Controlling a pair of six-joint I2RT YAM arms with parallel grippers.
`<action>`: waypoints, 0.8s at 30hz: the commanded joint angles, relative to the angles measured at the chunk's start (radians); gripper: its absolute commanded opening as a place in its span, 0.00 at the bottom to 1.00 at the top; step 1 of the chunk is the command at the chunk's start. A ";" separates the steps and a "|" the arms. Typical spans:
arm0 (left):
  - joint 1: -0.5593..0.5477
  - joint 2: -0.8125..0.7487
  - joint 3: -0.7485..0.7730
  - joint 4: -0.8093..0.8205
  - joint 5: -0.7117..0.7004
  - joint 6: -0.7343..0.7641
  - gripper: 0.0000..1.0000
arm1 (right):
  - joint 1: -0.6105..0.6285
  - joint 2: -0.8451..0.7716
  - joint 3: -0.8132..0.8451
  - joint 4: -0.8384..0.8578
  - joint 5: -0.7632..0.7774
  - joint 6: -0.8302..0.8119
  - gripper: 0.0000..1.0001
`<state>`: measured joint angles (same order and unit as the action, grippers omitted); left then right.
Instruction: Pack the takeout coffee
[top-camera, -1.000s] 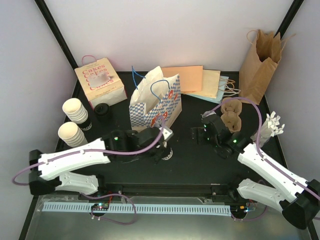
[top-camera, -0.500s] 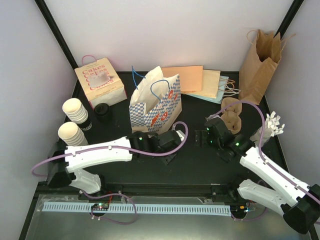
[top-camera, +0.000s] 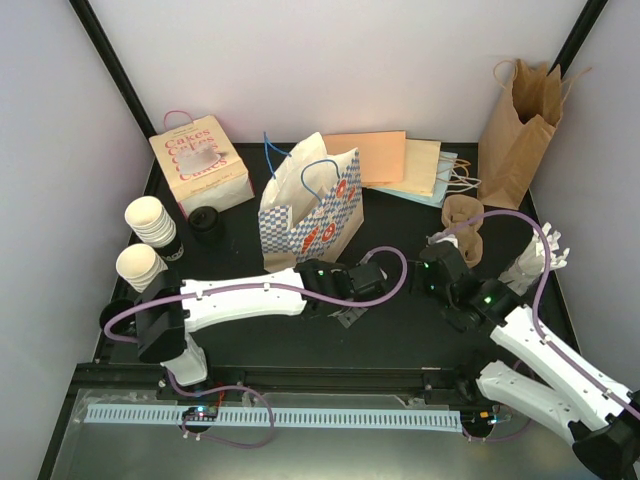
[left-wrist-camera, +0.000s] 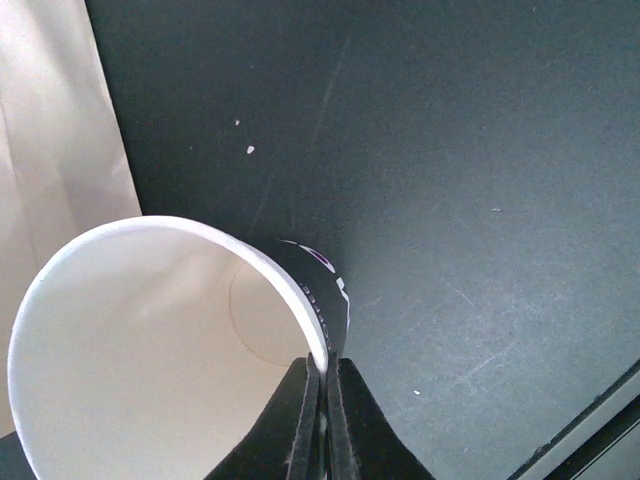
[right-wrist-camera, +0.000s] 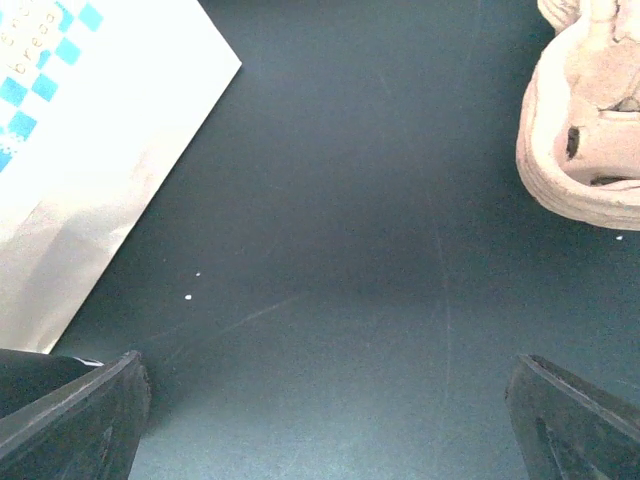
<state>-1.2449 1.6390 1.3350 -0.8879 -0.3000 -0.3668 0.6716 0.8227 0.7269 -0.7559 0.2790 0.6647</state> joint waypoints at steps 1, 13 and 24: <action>-0.004 0.031 0.050 -0.014 -0.011 0.005 0.04 | -0.006 -0.028 -0.004 -0.010 0.048 0.026 1.00; -0.002 0.066 0.053 -0.008 0.024 -0.003 0.21 | -0.008 -0.032 0.003 -0.011 0.050 0.022 1.00; -0.003 0.005 0.117 -0.064 0.028 -0.040 0.50 | -0.007 -0.023 0.018 -0.014 0.045 -0.001 1.00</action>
<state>-1.2449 1.6970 1.3823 -0.9085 -0.2783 -0.3763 0.6716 0.7975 0.7269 -0.7647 0.3054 0.6777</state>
